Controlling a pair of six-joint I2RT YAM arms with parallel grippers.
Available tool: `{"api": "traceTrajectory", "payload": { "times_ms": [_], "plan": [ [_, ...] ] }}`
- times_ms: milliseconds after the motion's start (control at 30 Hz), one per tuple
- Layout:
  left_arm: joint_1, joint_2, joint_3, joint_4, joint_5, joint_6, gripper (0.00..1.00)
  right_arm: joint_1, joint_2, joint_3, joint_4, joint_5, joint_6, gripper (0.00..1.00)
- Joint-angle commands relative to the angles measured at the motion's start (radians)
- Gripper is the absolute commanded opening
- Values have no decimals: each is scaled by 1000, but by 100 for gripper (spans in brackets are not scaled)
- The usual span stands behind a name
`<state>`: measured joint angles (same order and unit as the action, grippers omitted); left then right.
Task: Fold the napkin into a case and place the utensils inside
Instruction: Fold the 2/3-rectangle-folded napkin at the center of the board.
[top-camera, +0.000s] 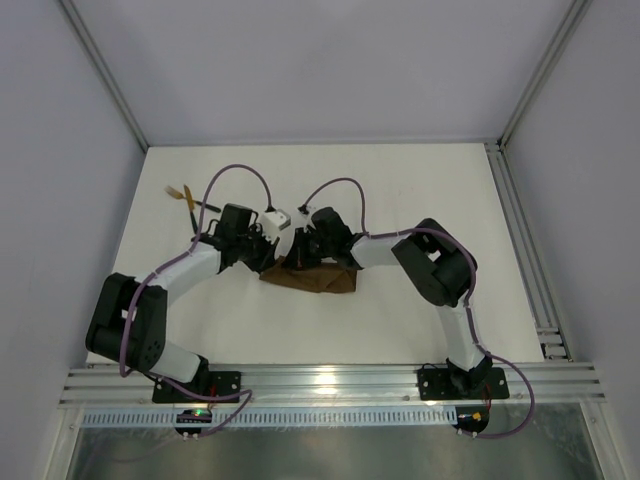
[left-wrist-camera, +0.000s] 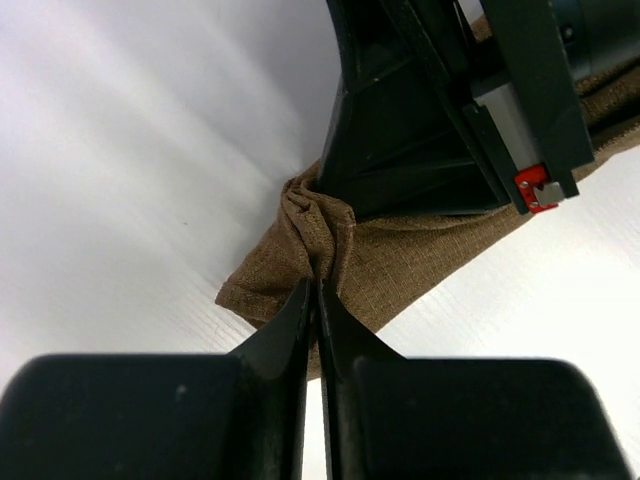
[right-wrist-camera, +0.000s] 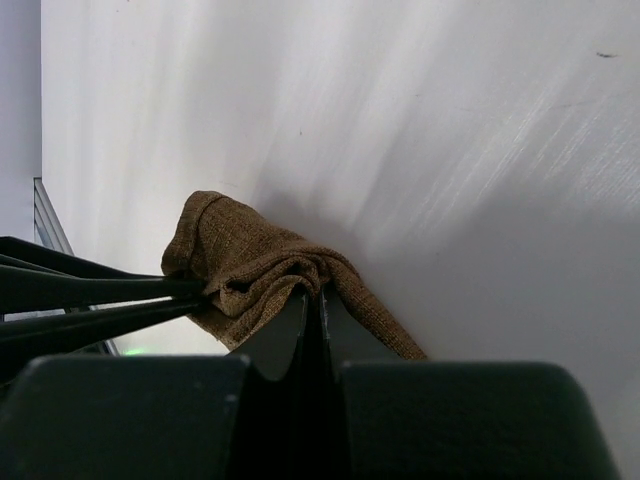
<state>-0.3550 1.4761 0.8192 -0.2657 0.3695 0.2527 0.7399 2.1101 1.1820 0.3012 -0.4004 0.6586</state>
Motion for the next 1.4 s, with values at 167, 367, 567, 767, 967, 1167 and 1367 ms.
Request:
{"api": "traceTrajectory", "payload": {
  "times_ms": [167, 367, 567, 767, 967, 1167, 1367],
  "plan": [
    [2, 9, 35, -59, 19, 118, 16, -11, 65, -5, -149, 103, -24, 3],
    [2, -49, 66, -104, 16, 175, 28, -11, 67, -2, -151, 97, -31, 3],
    [-2, 1, 81, -116, 3, 211, 32, -11, 65, 2, -154, 92, -40, 3],
    [-19, -43, 90, -124, 76, 189, 25, -14, 71, 5, -155, 87, -45, 3],
    [-70, 105, 74, -75, -96, 159, 23, -14, 65, -2, -146, 83, -48, 3],
    [-62, 176, 61, 14, -176, 116, 22, -20, 42, -30, -74, 31, -73, 3],
    [-53, 197, 43, 10, -126, 94, 21, -42, -2, -59, 42, -78, -102, 26]
  ]
}}
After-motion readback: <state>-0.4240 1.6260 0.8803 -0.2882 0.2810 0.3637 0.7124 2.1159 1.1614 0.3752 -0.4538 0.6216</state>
